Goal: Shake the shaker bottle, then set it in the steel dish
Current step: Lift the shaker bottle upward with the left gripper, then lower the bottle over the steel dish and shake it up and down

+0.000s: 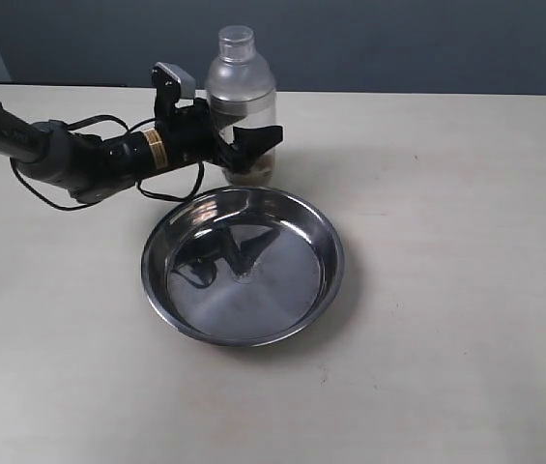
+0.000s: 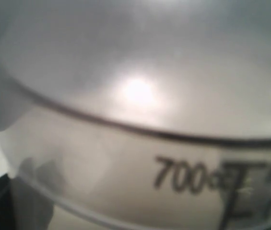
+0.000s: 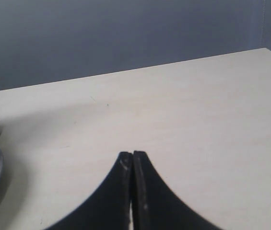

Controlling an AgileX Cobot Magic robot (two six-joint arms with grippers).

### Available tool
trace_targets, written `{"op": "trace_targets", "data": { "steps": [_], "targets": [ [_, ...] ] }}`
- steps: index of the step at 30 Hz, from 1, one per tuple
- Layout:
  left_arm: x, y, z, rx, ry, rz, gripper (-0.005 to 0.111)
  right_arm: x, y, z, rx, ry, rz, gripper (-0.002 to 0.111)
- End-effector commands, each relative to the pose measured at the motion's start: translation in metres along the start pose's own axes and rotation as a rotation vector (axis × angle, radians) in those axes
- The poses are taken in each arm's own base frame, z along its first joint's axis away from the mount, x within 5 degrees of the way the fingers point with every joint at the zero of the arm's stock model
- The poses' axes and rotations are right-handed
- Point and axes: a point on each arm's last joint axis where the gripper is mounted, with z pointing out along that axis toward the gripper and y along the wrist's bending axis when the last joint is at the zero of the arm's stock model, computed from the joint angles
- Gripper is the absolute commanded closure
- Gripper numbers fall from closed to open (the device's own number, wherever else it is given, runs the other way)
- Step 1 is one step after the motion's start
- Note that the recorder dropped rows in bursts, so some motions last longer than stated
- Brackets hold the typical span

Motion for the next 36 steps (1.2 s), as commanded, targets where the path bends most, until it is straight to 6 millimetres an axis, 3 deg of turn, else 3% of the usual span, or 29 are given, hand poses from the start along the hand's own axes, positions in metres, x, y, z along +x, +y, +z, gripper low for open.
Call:
{"op": "trace_targets", "data": {
  "steps": [1,4,6,9,12,14,15,16,19,20,22,24,26,28,30,31,32,34,35,36],
  "targets": [
    [-0.026,-0.001,0.001,-0.036,0.0,0.002,0.106,-0.001,0.0,0.0,0.003,-0.014,-0.003,0.109],
    [-0.057,-0.008,0.0,-0.046,0.056,0.072,0.106,-0.001,0.0,0.0,0.003,-0.014,-0.003,0.109],
    [-0.09,-0.017,-0.004,-0.035,0.042,0.119,0.106,-0.001,0.0,0.0,0.003,-0.014,-0.003,0.109],
    [-0.153,-0.034,-0.018,-0.053,-0.036,0.16,0.106,-0.001,0.0,0.0,0.003,-0.014,-0.003,0.109],
    [-0.22,-0.065,-0.042,-0.06,-0.069,0.255,0.106,-0.001,0.0,0.0,0.003,-0.014,-0.003,0.109],
    [-0.243,-0.093,-0.058,-0.011,0.026,0.304,0.106,-0.001,0.0,0.0,0.003,-0.014,-0.003,0.109],
    [-0.239,-0.101,-0.063,0.014,0.096,0.304,0.106,-0.001,0.0,0.0,0.003,-0.014,-0.003,0.109],
    [-0.222,-0.107,-0.063,0.04,0.185,0.265,0.106,-0.001,0.0,0.0,0.003,-0.014,-0.003,0.109],
    [-0.131,-0.11,-0.055,-0.022,0.414,0.076,0.106,-0.001,0.0,0.0,0.003,-0.014,-0.003,0.109],
    [-0.117,-0.109,-0.053,-0.072,0.419,0.001,0.106,-0.001,0.0,0.0,0.003,-0.014,-0.003,0.109],
    [-0.139,-0.126,-0.053,0.019,0.247,-0.139,0.106,-0.001,0.0,0.0,0.003,-0.014,-0.003,0.109],
    [-0.193,-0.152,-0.063,0.149,0.061,-0.063,0.106,-0.001,0.0,0.0,0.003,-0.014,-0.003,0.109],
    [-0.221,-0.164,-0.073,0.041,0.069,0.065,0.106,-0.001,0.0,0.0,0.003,-0.014,-0.003,0.109],
    [-0.197,-0.169,-0.072,-0.12,0.21,0.095,0.106,-0.001,0.0,0.0,0.003,-0.014,-0.003,0.109],
    [-0.145,-0.161,-0.068,-0.285,0.374,0.05,0.106,-0.001,0.0,0.0,0.003,-0.014,-0.003,0.109],
    [-0.136,-0.163,-0.068,-0.275,0.401,0.038,0.106,-0.001,0.0,0.0,0.003,-0.014,-0.003,0.109],
    [-0.145,-0.174,-0.07,-0.203,0.383,0.082,0.106,-0.001,0.0,0.0,0.003,-0.014,-0.003,0.109],
    [-0.194,-0.198,-0.082,-0.137,0.241,0.149,0.106,-0.001,0.0,0.0,0.003,-0.014,-0.003,0.109],
    [-0.227,-0.21,-0.094,-0.173,0.145,0.198,0.106,-0.001,0.0,0.0,0.003,-0.014,-0.003,0.109],
    [-0.237,-0.213,-0.102,-0.227,0.114,0.194,0.106,-0.001,0.0,0.0,0.003,-0.014,-0.003,0.109]
  ]
}}
